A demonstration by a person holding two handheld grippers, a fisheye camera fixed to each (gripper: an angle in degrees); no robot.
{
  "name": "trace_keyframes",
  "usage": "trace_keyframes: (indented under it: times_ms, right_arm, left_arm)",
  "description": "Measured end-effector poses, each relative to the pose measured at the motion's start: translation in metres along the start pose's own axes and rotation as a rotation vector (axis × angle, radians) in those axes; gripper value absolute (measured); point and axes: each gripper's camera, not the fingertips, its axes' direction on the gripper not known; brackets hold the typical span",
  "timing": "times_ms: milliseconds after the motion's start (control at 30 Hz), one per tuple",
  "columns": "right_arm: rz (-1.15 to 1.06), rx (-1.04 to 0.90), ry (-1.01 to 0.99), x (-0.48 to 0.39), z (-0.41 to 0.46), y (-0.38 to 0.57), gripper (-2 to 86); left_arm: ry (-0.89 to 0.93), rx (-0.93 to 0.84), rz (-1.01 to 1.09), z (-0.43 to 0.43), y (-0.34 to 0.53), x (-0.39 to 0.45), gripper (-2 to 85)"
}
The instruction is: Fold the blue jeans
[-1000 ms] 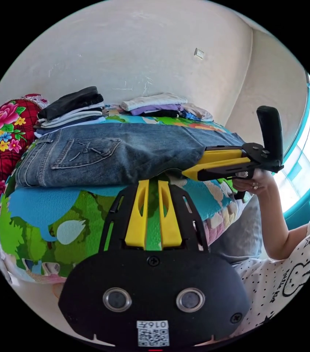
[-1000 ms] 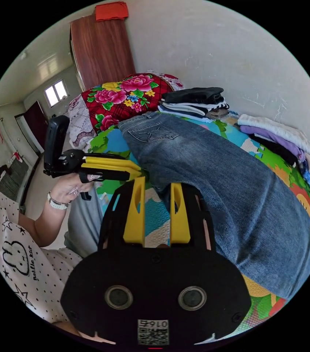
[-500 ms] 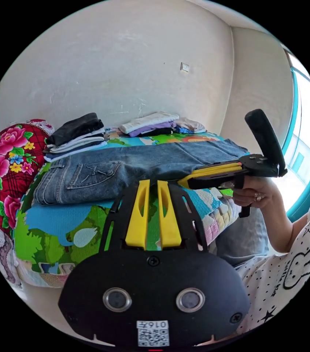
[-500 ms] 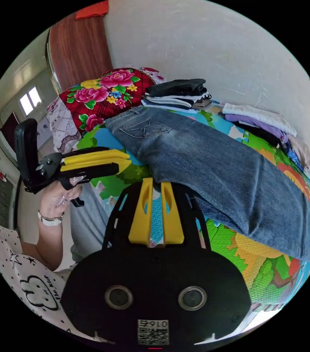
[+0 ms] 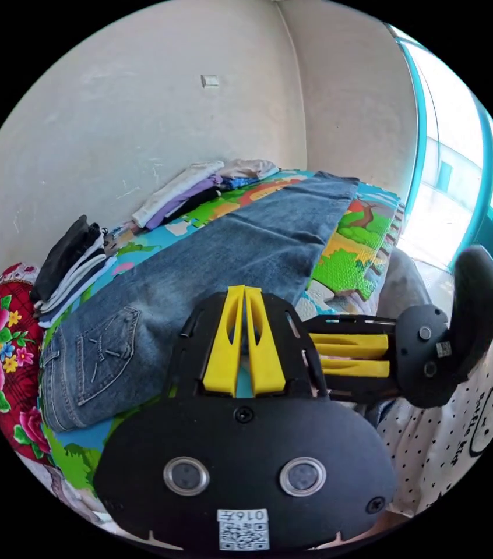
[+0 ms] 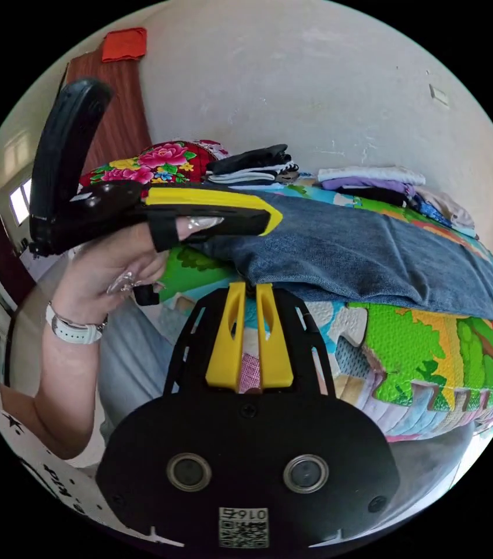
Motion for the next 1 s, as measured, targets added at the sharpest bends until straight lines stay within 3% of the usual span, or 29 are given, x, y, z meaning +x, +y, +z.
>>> trace_keyframes:
  times_ms: [67, 200, 367, 500, 633, 733, 833, 1000]
  right_arm:
    - [-0.073, 0.016, 0.104, -0.023, -0.004, 0.012, 10.7]
    - [-0.173, 0.014, 0.182, -0.045, -0.013, 0.029, 9.4]
    - [-0.128, 0.001, 0.033, -0.032, -0.03, 0.038, 6.8]
    - [-0.119, 0.026, 0.039, -0.035, -0.04, 0.051, 4.6]
    - [-0.148, 0.081, -0.078, -0.03, -0.075, 0.068, 1.1]
    - [-0.147, 0.184, 0.046, -0.011, -0.097, 0.066, -0.1]
    - [-0.136, 0.118, 0.096, 0.014, -0.086, 0.05, -0.4]
    - [-0.065, -0.068, -0.01, 0.04, -0.051, 0.052, -0.4]
  left_arm:
    - [-0.007, -0.083, 0.039, 0.022, 0.002, 0.007, -1.0]
    - [0.044, 0.03, -0.024, 0.028, 0.025, 0.0, -1.0]
    - [0.134, 0.063, -0.079, 0.033, 0.042, -0.01, -1.0]
    - [0.041, 0.056, -0.039, 0.038, 0.05, 0.002, -1.0]
    - [-0.039, 0.06, 0.01, 0.039, 0.064, 0.016, -1.0]
    - [-0.093, 0.07, 0.118, 0.038, 0.083, 0.03, -1.0]
    - [-0.083, 0.076, 0.116, 0.037, 0.104, 0.031, -1.0]
    - [-0.021, 0.126, 0.014, 0.04, 0.151, 0.017, -1.0]
